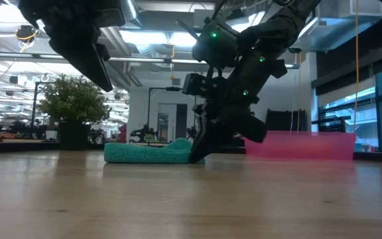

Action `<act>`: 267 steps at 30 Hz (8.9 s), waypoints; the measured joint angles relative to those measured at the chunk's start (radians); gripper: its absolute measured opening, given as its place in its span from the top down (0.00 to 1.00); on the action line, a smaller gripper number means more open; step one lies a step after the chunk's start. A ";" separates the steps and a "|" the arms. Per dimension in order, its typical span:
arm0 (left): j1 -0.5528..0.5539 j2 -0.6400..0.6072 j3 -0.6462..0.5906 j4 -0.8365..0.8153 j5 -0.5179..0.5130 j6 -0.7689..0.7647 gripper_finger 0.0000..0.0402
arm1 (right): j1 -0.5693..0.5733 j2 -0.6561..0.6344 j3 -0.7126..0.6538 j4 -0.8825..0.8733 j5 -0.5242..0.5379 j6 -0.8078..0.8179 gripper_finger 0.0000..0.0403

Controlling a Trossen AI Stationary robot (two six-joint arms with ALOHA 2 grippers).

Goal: Roll microfiber towels into tight, uniform cylinder then place into a basket
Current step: Fold the blue microfiber towel, then roll the blue microfiber towel

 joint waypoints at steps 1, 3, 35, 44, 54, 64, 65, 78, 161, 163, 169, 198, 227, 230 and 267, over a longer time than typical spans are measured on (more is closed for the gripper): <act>0.000 0.000 0.000 0.000 0.000 0.000 0.77 | 0.000 0.000 0.000 0.000 0.000 0.008 0.99; 0.000 0.000 0.000 0.000 -0.003 -0.003 0.79 | 0.000 0.000 0.000 0.000 -0.001 0.030 0.99; 0.027 0.301 0.000 0.153 -0.059 0.183 0.65 | -0.011 0.001 0.000 0.000 -0.018 0.051 0.99; 0.035 0.397 0.001 0.156 -0.064 0.154 0.65 | -0.018 0.002 0.000 0.002 -0.025 0.051 0.99; 0.034 0.446 0.006 0.150 -0.065 0.046 0.75 | -0.019 0.002 0.000 0.001 -0.035 0.052 0.99; 0.042 0.433 0.003 0.151 0.018 0.019 0.99 | -0.035 0.004 0.080 -0.166 -0.157 0.104 0.99; 0.048 0.427 0.003 0.150 0.039 0.018 0.99 | -0.039 0.005 0.096 -0.198 -0.175 0.104 0.99; 0.182 0.294 -0.001 0.127 0.398 -0.034 1.00 | -0.120 0.006 0.171 -0.308 -0.518 0.183 0.99; 0.221 0.258 0.002 0.198 0.469 -0.213 1.00 | -0.298 0.019 0.174 -0.198 -0.714 0.754 0.98; 0.223 0.241 0.002 0.197 0.466 -0.214 1.00 | -0.298 0.019 0.174 -0.211 -0.705 0.753 0.98; 0.246 0.208 0.003 0.132 0.467 -0.283 1.00 | -0.297 0.019 0.174 -0.224 -0.697 0.739 0.98; 0.377 0.219 0.002 0.098 0.327 -0.420 1.00 | -0.278 0.020 0.172 -0.257 -0.692 0.728 0.98; 0.377 0.399 0.007 0.137 0.306 -0.370 1.00 | -0.285 0.021 0.173 -0.275 -0.692 0.711 0.98; 0.377 0.400 0.006 0.137 0.306 -0.339 1.00 | -0.295 0.021 0.173 -0.259 -0.696 0.724 0.98; 0.377 0.404 0.004 0.144 0.315 -0.287 1.00 | -0.385 0.103 0.174 -0.160 -0.589 0.673 0.92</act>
